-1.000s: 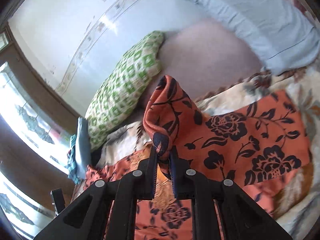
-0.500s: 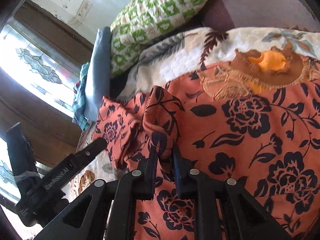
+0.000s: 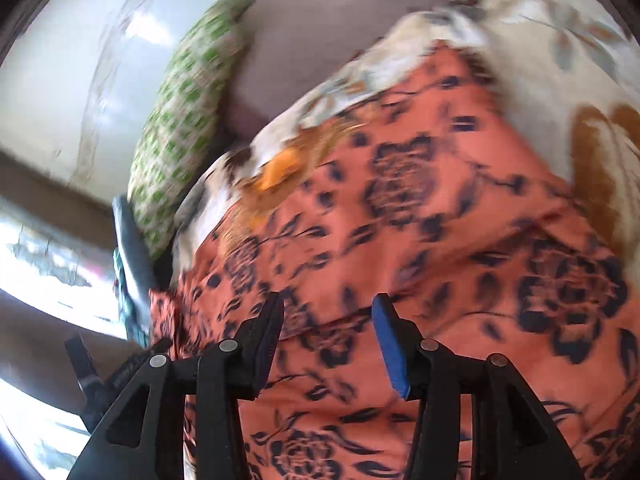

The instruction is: Fold small clothes

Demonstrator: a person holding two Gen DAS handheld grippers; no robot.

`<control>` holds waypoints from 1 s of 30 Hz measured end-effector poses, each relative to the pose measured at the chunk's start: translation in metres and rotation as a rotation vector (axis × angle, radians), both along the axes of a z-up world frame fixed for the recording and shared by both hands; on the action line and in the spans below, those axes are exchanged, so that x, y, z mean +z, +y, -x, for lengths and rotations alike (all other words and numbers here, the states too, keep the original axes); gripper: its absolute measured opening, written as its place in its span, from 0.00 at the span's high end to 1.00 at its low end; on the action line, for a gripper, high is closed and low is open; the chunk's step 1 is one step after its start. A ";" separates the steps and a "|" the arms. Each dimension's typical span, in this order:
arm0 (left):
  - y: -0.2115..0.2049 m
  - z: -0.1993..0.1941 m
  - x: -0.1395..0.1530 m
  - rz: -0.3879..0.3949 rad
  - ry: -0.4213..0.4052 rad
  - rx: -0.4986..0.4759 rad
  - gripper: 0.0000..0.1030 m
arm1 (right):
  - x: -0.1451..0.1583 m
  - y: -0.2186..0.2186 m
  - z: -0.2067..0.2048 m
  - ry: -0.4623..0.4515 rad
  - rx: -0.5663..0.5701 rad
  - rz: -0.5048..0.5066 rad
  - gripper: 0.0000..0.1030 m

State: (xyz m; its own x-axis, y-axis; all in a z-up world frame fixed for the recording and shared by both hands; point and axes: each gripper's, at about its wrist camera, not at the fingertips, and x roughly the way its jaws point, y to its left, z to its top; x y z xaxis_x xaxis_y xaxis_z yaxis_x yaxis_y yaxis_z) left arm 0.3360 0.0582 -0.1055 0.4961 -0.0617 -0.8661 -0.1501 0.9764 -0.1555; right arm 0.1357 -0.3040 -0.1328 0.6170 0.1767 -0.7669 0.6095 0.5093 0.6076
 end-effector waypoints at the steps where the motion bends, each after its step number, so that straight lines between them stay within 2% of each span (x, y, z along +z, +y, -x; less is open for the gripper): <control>1: -0.006 -0.001 -0.002 0.015 0.017 -0.011 0.34 | -0.007 -0.016 0.009 -0.005 -0.052 -0.030 0.53; 3: -0.019 -0.004 0.000 0.042 0.028 -0.035 0.34 | -0.015 -0.040 0.017 -0.029 -0.122 -0.052 0.53; 6: -0.043 -0.017 0.002 -0.001 0.039 -0.067 0.34 | -0.028 -0.063 0.011 -0.066 -0.189 -0.101 0.54; 7: -0.050 -0.023 0.002 -0.021 0.058 -0.076 0.39 | -0.031 -0.069 0.008 -0.084 -0.198 -0.136 0.59; 8: -0.056 -0.028 0.002 -0.028 0.075 -0.088 0.42 | -0.030 -0.074 0.006 -0.094 -0.197 -0.145 0.89; 9: -0.061 -0.032 0.004 -0.027 0.079 -0.099 0.45 | -0.022 -0.076 0.004 -0.122 -0.195 -0.122 0.96; 11: -0.069 -0.038 0.005 -0.043 0.060 -0.092 0.45 | -0.005 -0.084 0.012 -0.172 -0.211 -0.038 0.96; 13: -0.077 -0.043 -0.004 -0.075 0.069 -0.087 0.45 | -0.011 -0.101 0.024 -0.135 -0.261 -0.017 0.96; 16: -0.090 -0.054 -0.038 -0.118 0.180 -0.100 0.45 | -0.043 -0.115 0.029 -0.026 -0.234 -0.085 0.96; 17: -0.092 -0.054 -0.043 -0.136 0.181 -0.102 0.44 | -0.041 -0.113 0.028 -0.027 -0.213 -0.063 0.96; 19: -0.094 -0.050 -0.035 -0.148 0.144 -0.124 0.45 | -0.028 -0.108 0.027 -0.015 -0.177 -0.030 0.90; 21: -0.081 -0.048 -0.025 -0.073 0.140 -0.122 0.46 | -0.013 -0.101 0.033 -0.009 -0.148 -0.012 0.89; 25: -0.042 -0.046 0.003 0.041 0.063 -0.026 0.46 | 0.023 -0.091 0.051 -0.127 -0.147 0.056 0.88; 27: -0.038 -0.045 0.009 0.094 0.061 -0.016 0.46 | 0.029 -0.088 0.046 -0.154 -0.141 0.076 0.76; 30: -0.055 -0.043 0.004 0.110 0.079 -0.067 0.46 | 0.025 -0.078 0.027 -0.148 -0.095 0.080 0.76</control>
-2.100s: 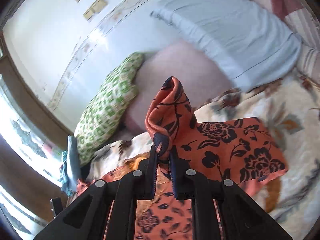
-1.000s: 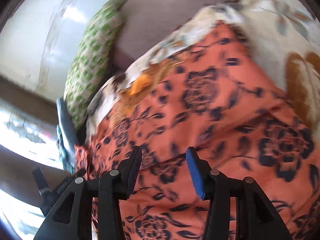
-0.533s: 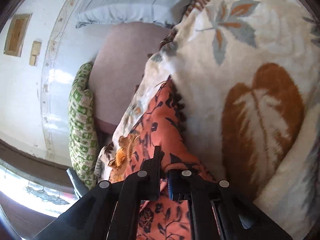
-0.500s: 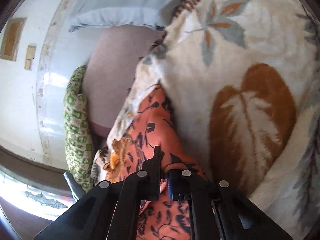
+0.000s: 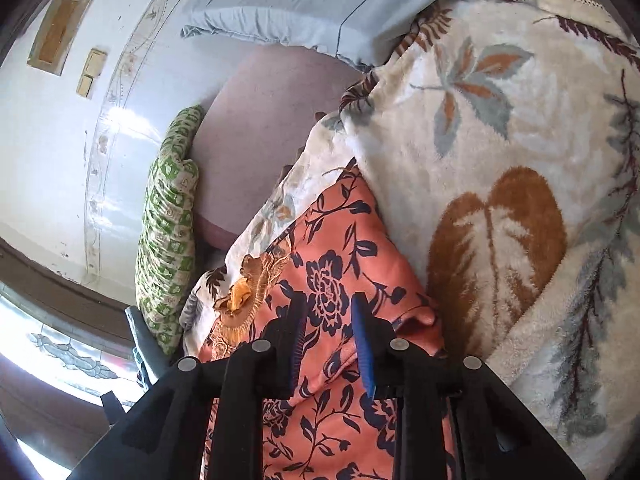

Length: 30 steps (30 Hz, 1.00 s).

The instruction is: Fold small clothes

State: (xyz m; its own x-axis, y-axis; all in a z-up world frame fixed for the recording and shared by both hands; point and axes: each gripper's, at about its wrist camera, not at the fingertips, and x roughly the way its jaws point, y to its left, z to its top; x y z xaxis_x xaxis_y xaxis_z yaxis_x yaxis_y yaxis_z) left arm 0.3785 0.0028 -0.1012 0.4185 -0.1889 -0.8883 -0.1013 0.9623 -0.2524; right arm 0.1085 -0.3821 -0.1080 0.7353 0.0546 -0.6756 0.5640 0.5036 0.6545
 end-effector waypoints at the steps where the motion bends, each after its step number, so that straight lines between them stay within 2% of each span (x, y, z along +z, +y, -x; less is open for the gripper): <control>1: -0.005 0.002 -0.003 -0.013 0.008 -0.023 0.46 | -0.005 0.003 -0.006 0.019 0.014 0.007 0.76; 5: -0.030 0.001 -0.037 -0.061 0.093 -0.093 0.46 | -0.040 0.006 -0.019 0.157 0.024 0.006 0.76; 6: -0.035 0.002 -0.040 -0.100 0.077 -0.098 0.46 | -0.050 0.005 -0.018 0.187 0.023 -0.001 0.80; 9: -0.045 0.002 -0.038 -0.168 0.050 -0.139 0.44 | -0.051 0.006 -0.014 0.173 0.024 0.005 0.81; 10: -0.045 0.003 -0.036 -0.158 0.053 -0.145 0.44 | -0.047 0.008 -0.016 0.191 0.028 0.020 0.81; 13: -0.027 0.005 -0.021 -0.057 0.036 -0.125 0.45 | -0.032 0.021 -0.026 0.222 0.065 0.070 0.74; 15: -0.004 0.009 -0.004 -0.026 -0.017 -0.083 0.44 | -0.020 0.035 -0.039 0.217 0.108 0.090 0.74; 17: 0.025 0.012 0.010 -0.030 -0.054 -0.040 0.44 | -0.010 0.057 -0.056 0.222 0.170 0.117 0.73; 19: 0.062 0.015 0.021 -0.057 -0.076 0.024 0.44 | -0.002 0.084 -0.079 0.224 0.241 0.137 0.72; 22: 0.128 0.027 0.026 -0.118 -0.118 0.193 0.43 | 0.003 0.136 -0.119 0.228 0.362 0.159 0.70; 26: 0.213 0.043 0.025 -0.101 -0.088 0.404 0.43 | -0.005 0.218 -0.170 0.228 0.535 0.148 0.69; 30: 0.274 0.056 0.009 -0.003 -0.047 0.517 0.41 | -0.026 0.300 -0.209 0.227 0.682 0.113 0.65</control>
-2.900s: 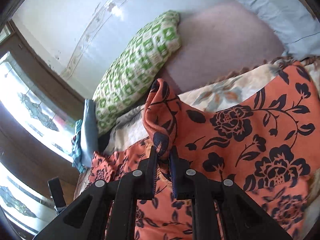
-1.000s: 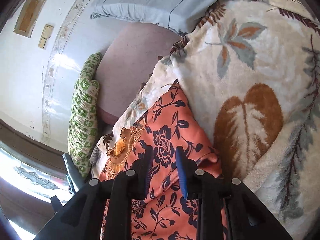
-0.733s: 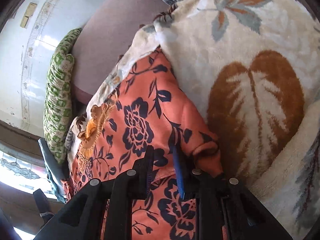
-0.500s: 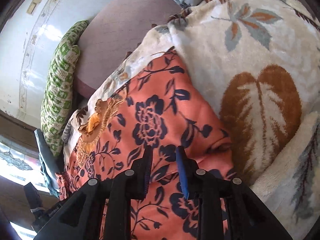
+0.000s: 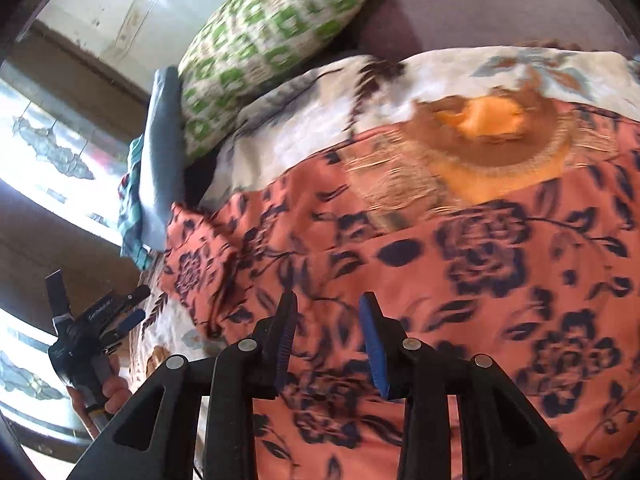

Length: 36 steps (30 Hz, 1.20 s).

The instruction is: Fold small clothes

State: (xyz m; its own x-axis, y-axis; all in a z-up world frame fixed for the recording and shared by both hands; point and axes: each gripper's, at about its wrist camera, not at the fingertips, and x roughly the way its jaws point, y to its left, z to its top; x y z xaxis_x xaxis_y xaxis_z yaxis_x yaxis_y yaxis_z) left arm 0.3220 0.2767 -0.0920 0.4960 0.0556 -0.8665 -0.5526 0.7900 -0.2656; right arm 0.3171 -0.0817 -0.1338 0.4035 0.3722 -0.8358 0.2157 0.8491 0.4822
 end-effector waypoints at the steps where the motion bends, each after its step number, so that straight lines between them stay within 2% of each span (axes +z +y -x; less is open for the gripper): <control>1: 0.012 0.001 -0.007 0.039 0.003 0.019 0.41 | -0.006 0.018 -0.008 0.007 0.023 -0.004 0.65; 4: 0.032 -0.002 -0.023 0.159 0.000 0.037 0.41 | -0.022 0.058 -0.025 0.033 0.059 -0.014 0.63; 8: 0.042 -0.006 -0.031 0.285 -0.054 0.037 0.41 | -0.036 0.092 -0.038 0.051 0.095 -0.005 0.63; 15: 0.050 -0.023 -0.057 0.446 -0.093 0.006 0.41 | -0.048 0.108 -0.053 0.048 0.071 -0.070 0.60; 17: 0.051 -0.025 -0.063 0.482 -0.110 0.022 0.42 | -0.050 0.109 -0.055 0.040 0.060 -0.079 0.63; 18: 0.052 -0.023 -0.063 0.492 -0.127 0.032 0.43 | -0.050 0.108 -0.056 0.034 0.058 -0.082 0.73; 20: 0.053 -0.021 -0.065 0.501 -0.147 0.045 0.58 | -0.046 0.104 -0.055 0.007 0.062 -0.097 0.89; 21: 0.052 -0.022 -0.066 0.513 -0.156 0.031 0.76 | -0.041 0.103 -0.054 -0.013 0.071 -0.093 0.89; 22: 0.051 -0.022 -0.065 0.530 -0.162 0.016 0.84 | -0.035 0.102 -0.052 -0.036 0.080 -0.079 0.90; 25: 0.039 -0.023 -0.062 0.534 -0.172 0.012 0.84 | -0.015 0.095 -0.046 -0.088 0.103 -0.074 0.91; 29: 0.015 -0.014 -0.036 0.530 -0.206 -0.054 0.84 | 0.019 0.069 -0.032 -0.152 0.108 -0.079 0.91; 32: -0.022 -0.007 -0.014 0.517 -0.208 -0.143 0.83 | 0.042 0.033 -0.020 -0.188 0.080 -0.049 0.91; 36: -0.094 -0.006 0.003 0.485 -0.173 -0.308 0.82 | 0.064 -0.033 0.001 -0.206 0.001 0.025 0.91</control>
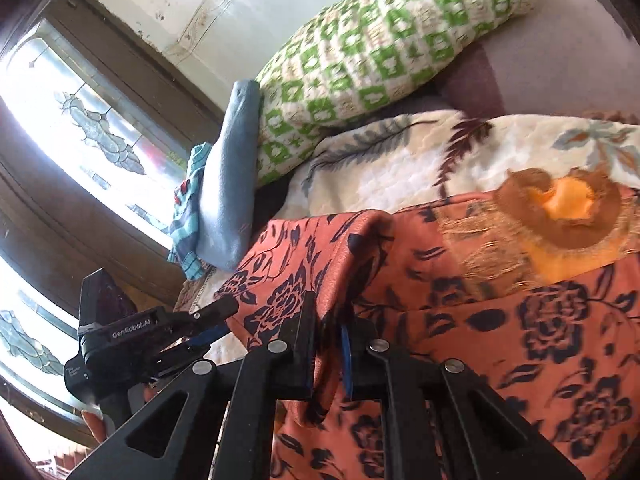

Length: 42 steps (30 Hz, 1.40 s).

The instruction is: Fold small clothes

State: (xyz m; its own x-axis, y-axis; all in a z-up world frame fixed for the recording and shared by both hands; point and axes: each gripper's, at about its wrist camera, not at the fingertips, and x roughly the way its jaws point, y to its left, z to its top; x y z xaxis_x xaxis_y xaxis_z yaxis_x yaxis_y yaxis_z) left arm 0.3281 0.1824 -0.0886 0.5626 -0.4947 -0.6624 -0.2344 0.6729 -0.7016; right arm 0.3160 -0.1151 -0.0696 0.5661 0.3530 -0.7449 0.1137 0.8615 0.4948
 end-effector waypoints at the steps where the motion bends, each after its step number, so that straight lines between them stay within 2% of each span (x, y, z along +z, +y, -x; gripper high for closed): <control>1: -0.018 0.000 0.003 -0.013 -0.002 -0.041 0.82 | 0.004 -0.019 0.006 -0.002 -0.030 0.012 0.91; 5: -0.080 0.000 0.004 -0.069 -0.010 -0.174 0.82 | 0.007 -0.084 0.039 0.013 -0.143 0.054 0.91; 8: -0.104 -0.003 0.002 -0.106 -0.017 -0.221 0.79 | 0.001 -0.130 0.065 0.027 -0.235 0.063 0.91; 11: -0.109 -0.010 0.000 -0.144 -0.012 -0.210 0.75 | -0.009 -0.166 0.085 0.041 -0.319 0.065 0.91; 14: -0.107 -0.011 -0.013 -0.120 0.029 -0.205 0.65 | -0.025 -0.195 0.097 0.071 -0.388 0.048 0.91; 17: -0.110 -0.013 -0.028 -0.099 0.074 -0.211 0.60 | -0.043 -0.212 0.105 0.096 -0.426 0.019 0.91; 18: -0.112 -0.016 -0.032 -0.108 0.084 -0.212 0.56 | -0.050 -0.216 0.107 0.106 -0.439 -0.005 0.86; 21: -0.116 -0.027 -0.045 -0.139 0.118 -0.190 0.54 | -0.067 -0.220 0.108 0.147 -0.462 -0.033 0.85; 24: -0.115 -0.040 -0.060 -0.135 0.142 -0.150 0.58 | -0.080 -0.216 0.105 0.177 -0.446 -0.020 0.83; 25: -0.115 -0.041 -0.062 -0.124 0.135 -0.143 0.68 | -0.081 -0.214 0.104 0.181 -0.436 0.003 0.83; 26: -0.115 -0.043 -0.063 -0.122 0.135 -0.142 0.77 | -0.078 -0.213 0.104 0.168 -0.424 0.019 0.90; 27: -0.116 -0.043 -0.063 -0.112 0.139 -0.148 0.85 | -0.072 -0.213 0.106 0.141 -0.416 0.022 0.91; 30: -0.118 -0.036 -0.056 -0.080 0.109 -0.151 0.85 | -0.045 -0.224 0.117 0.041 -0.439 0.005 0.92; 32: -0.126 -0.031 -0.049 -0.064 0.091 -0.170 0.85 | -0.033 -0.236 0.123 0.019 -0.463 0.032 0.92; 34: -0.138 -0.027 -0.047 -0.076 0.087 -0.202 0.83 | -0.034 -0.253 0.127 0.047 -0.500 0.057 0.92; 38: -0.162 -0.026 -0.057 -0.135 0.124 -0.289 0.83 | -0.062 -0.277 0.133 0.157 -0.573 0.124 0.92; 40: -0.165 -0.027 -0.059 -0.151 0.145 -0.307 0.83 | -0.077 -0.285 0.138 0.186 -0.598 0.100 0.91; 42: -0.164 -0.026 -0.051 -0.127 0.138 -0.326 0.83 | -0.081 -0.285 0.141 0.182 -0.602 0.090 0.90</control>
State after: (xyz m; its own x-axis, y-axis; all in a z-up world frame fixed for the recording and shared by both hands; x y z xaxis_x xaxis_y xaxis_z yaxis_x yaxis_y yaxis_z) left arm 0.3544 0.0187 -0.1400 0.2905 -0.5419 -0.7887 -0.0799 0.8076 -0.5843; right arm 0.1746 -0.4000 -0.1504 0.5074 -0.0566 -0.8598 0.6669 0.6577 0.3503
